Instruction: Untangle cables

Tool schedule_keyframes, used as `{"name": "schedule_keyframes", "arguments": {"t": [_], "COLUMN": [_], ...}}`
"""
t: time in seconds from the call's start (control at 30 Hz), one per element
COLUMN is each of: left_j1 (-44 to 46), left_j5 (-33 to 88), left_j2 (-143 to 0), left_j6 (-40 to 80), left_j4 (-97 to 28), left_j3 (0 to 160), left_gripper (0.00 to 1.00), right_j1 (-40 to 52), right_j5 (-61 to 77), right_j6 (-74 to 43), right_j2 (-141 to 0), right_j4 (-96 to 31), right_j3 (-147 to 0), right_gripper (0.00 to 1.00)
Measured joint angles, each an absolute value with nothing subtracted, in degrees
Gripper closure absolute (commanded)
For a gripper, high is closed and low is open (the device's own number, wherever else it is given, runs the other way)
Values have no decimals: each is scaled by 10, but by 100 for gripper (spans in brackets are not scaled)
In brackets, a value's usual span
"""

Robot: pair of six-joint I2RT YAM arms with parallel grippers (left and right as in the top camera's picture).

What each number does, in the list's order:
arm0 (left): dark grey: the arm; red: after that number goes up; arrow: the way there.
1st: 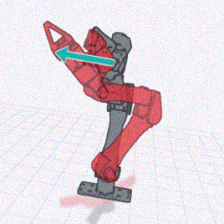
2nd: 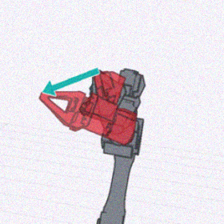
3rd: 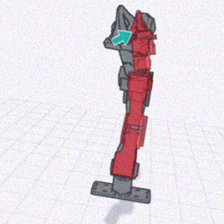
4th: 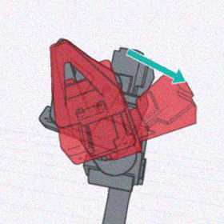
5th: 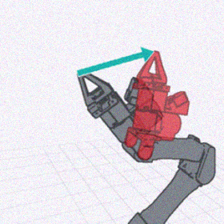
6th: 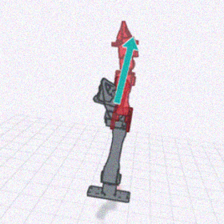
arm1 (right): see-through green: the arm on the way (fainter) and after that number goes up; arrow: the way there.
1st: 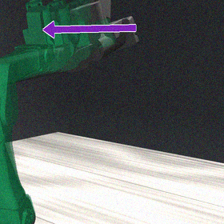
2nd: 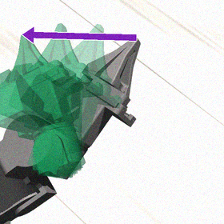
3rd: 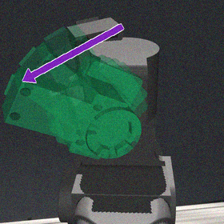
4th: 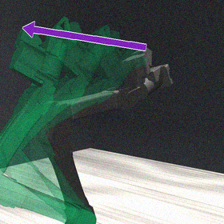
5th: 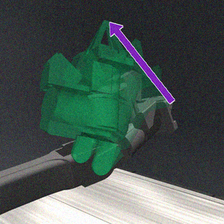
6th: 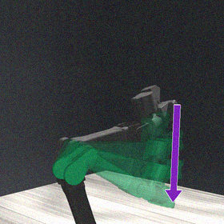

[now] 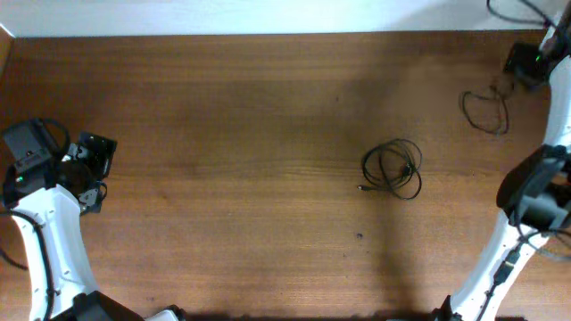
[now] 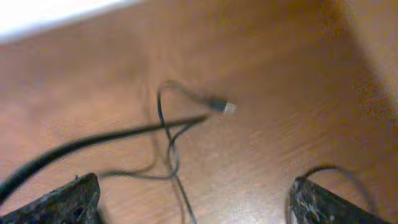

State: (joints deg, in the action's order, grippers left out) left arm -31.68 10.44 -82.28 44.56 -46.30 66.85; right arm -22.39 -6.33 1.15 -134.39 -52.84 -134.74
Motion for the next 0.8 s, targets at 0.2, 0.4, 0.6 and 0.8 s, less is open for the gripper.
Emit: {"name": "schedule_keyframes", "arguments": {"t": [0.2, 0.4, 0.6, 0.8], "left_j1": [-317, -317, -317, -317], "left_j5": [104, 104, 104, 104], "left_j2": [-823, -823, -823, -823], "left_j6": [446, 446, 446, 446], "left_j4": [-463, -463, -463, -463], "left_j3": [668, 668, 668, 668], "left_gripper": [1, 1, 1, 1], "right_j1": [-191, -247, -281, -291], "right_j5": [-230, -90, 132, 278], "right_j6": [-294, -332, -348, -336], "right_j2": [-1252, -1343, -1424, -1425], "right_j4": [-737, -656, -672, -796], "right_j3": [-1357, -1350, -1347, -1348], "right_gripper": [2, 2, 2, 2]}}
